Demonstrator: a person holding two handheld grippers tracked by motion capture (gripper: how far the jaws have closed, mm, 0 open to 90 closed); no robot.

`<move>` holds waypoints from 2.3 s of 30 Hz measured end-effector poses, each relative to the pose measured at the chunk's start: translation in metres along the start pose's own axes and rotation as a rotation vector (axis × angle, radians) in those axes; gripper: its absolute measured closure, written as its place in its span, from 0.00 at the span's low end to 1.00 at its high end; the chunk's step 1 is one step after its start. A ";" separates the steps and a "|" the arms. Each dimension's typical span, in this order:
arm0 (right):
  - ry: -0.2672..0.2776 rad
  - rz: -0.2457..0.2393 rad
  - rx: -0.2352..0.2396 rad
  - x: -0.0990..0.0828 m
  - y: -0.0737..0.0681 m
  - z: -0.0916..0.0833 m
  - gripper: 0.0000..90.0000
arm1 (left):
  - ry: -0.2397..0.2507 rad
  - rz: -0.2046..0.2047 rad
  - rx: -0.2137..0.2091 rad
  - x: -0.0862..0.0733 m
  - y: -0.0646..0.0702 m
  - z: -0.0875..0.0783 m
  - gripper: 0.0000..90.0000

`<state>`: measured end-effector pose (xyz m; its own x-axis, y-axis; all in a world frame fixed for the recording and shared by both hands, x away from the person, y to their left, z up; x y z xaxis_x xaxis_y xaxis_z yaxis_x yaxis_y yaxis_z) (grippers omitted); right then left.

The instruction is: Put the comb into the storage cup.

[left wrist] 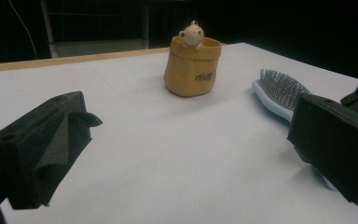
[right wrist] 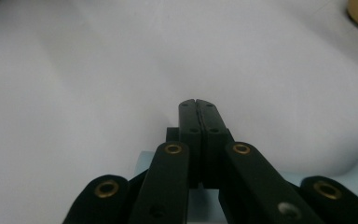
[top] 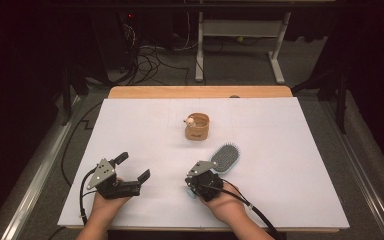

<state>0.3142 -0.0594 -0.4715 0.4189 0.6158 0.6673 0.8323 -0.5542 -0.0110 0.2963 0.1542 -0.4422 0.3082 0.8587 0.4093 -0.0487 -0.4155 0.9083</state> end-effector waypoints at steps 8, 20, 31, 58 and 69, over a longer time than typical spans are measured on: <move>-0.037 -0.013 -0.002 -0.025 0.003 -0.027 1.00 | -0.001 0.007 -0.001 0.000 -0.001 0.000 0.00; -0.085 0.030 -0.019 -0.063 0.034 -0.064 1.00 | -0.001 0.004 0.005 0.000 -0.002 0.001 0.00; -0.111 0.042 -0.058 -0.077 0.055 -0.085 1.00 | -0.003 0.004 0.006 -0.001 -0.002 0.001 0.00; 0.225 0.212 -0.207 -0.114 0.098 -0.130 1.00 | -0.020 0.035 0.009 -0.006 -0.003 0.001 0.00; 0.239 0.295 -0.256 -0.130 0.115 -0.130 0.77 | -0.005 0.046 0.014 -0.007 -0.002 0.002 0.00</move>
<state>0.3082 -0.2758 -0.4622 0.5035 0.2812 0.8169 0.5614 -0.8252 -0.0621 0.2958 0.1487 -0.4471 0.3105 0.8370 0.4506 -0.0496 -0.4591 0.8870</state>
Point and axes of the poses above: each handheld gripper's, and its own axes: z roughly forward along the jaws, x roughly out of its top, y roughly to its right, the point moved 2 cm from there along z, roughly forward along the jaws, and after that the axes turned 5 degrees about x, right-handed, at the moved point
